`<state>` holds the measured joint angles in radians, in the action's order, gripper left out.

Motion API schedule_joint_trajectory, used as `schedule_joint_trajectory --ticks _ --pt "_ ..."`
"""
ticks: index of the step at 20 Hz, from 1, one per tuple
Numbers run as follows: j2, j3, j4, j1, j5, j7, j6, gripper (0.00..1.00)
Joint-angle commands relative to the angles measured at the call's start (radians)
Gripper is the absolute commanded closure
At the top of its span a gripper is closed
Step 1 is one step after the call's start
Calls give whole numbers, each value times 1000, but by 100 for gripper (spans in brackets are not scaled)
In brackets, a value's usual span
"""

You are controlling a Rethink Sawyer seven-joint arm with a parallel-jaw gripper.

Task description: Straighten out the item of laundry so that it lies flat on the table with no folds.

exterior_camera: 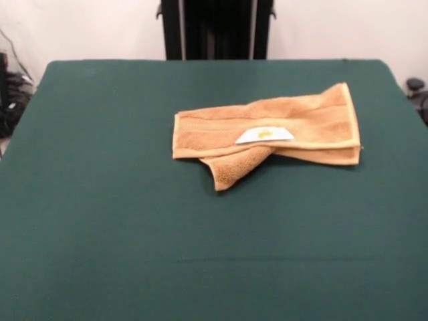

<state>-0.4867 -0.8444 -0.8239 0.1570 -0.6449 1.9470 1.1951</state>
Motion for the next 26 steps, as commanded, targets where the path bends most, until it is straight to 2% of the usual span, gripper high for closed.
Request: schedule_joint_trajectory --ticks 1,5,8,16,26 --pt "-105 189 247 -190 83 -524 337 0" --pt "-81 262 376 -247 139 -522 429 0" --pt "-80 318 405 -264 174 -528 445 0" --pt "-105 443 371 -288 268 -556 411 0" --pt "-126 534 392 -302 368 -531 435 0"
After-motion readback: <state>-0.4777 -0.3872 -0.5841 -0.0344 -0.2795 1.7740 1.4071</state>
